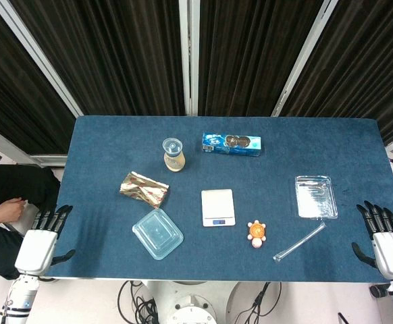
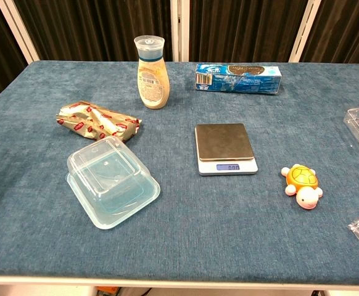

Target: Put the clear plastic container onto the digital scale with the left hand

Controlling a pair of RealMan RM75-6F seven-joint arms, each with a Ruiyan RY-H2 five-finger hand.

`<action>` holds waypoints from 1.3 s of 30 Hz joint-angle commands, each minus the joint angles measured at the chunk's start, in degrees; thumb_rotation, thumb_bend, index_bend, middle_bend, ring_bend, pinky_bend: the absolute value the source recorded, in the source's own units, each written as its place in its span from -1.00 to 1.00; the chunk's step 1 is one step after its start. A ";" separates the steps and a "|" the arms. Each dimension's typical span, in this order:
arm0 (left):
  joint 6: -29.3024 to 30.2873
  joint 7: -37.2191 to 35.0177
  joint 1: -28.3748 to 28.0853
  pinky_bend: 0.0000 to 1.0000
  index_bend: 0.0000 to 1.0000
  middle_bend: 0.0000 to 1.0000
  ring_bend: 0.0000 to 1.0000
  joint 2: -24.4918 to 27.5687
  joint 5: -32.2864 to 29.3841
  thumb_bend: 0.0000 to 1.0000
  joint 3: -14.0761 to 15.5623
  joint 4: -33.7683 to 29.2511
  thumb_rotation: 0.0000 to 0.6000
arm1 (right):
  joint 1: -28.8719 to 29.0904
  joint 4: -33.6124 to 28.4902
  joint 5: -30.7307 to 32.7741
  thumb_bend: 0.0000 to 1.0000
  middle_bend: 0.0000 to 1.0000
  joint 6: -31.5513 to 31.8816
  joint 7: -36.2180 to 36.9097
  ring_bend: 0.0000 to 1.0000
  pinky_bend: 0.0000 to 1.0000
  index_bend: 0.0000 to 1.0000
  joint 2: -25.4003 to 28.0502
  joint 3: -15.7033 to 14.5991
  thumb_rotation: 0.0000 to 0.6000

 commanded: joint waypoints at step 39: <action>-22.52 6.69 -24.63 -1.00 -1.00 -1.00 -1.00 -5.76 19.16 -0.88 -0.28 0.06 1.00 | -1.99 -0.47 1.79 -0.56 -1.00 3.30 5.32 -1.00 -1.00 -1.00 3.21 1.68 1.00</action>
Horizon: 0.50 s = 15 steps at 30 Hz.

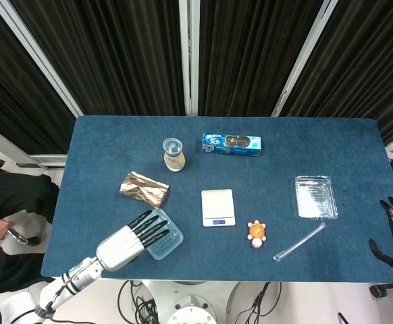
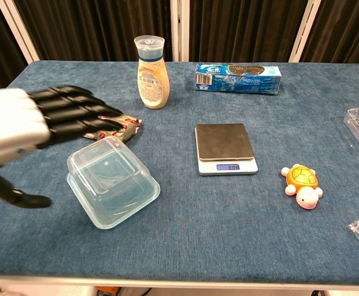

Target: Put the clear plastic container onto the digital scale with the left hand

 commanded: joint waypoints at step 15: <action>-15.01 -2.38 -8.91 -1.00 -1.00 -1.00 -1.00 -3.84 -11.27 -0.88 -1.83 2.41 1.00 | -0.06 1.76 1.32 -0.57 -1.00 -1.50 1.62 -1.00 -1.00 -1.00 -0.14 0.29 1.00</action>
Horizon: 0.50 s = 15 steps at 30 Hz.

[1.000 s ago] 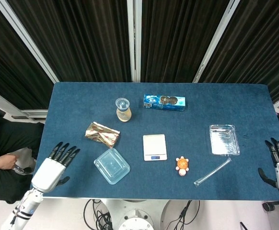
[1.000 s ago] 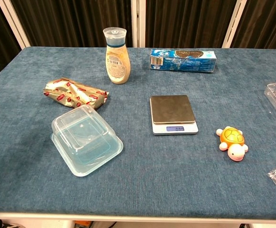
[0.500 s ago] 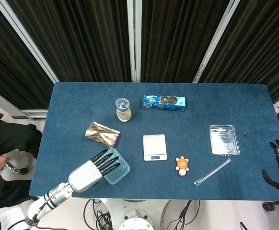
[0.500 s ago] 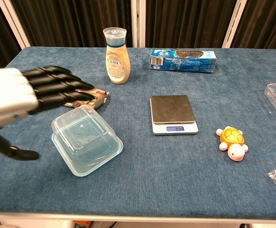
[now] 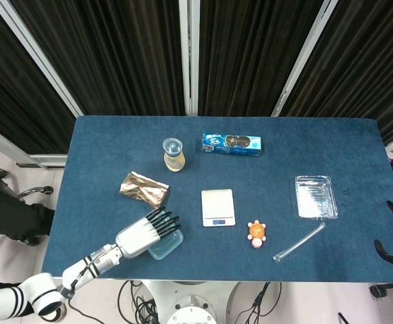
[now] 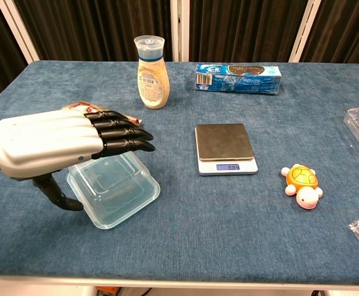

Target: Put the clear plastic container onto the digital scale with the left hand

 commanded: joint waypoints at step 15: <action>-5.85 0.32 -2.86 -0.89 -0.72 -0.65 -0.97 -0.80 -8.60 -0.61 0.77 -0.22 1.00 | 0.22 0.94 0.74 -0.57 -1.00 -1.13 0.48 -1.00 -1.00 -1.00 -0.47 0.25 1.00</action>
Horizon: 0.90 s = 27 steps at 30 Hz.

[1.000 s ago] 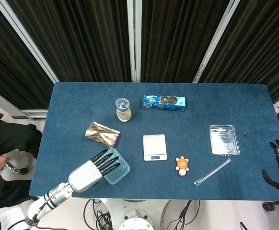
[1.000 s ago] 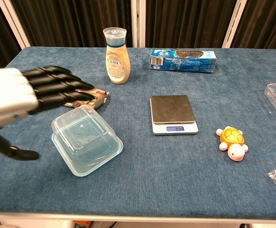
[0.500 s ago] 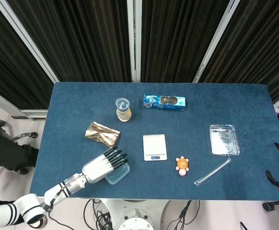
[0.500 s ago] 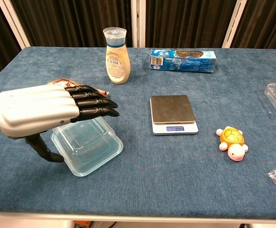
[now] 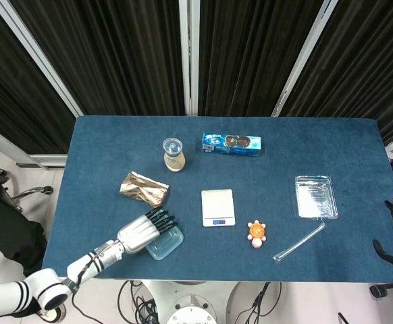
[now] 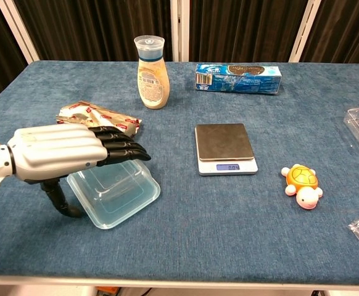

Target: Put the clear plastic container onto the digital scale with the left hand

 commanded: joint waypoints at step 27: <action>1.76 0.10 -8.17 -0.45 -0.22 -0.14 -0.53 -5.26 -8.70 -0.48 -11.08 -2.97 1.00 | -0.15 1.72 -0.34 -0.57 -1.00 0.02 2.61 -1.00 -1.00 -1.00 -0.63 0.06 1.00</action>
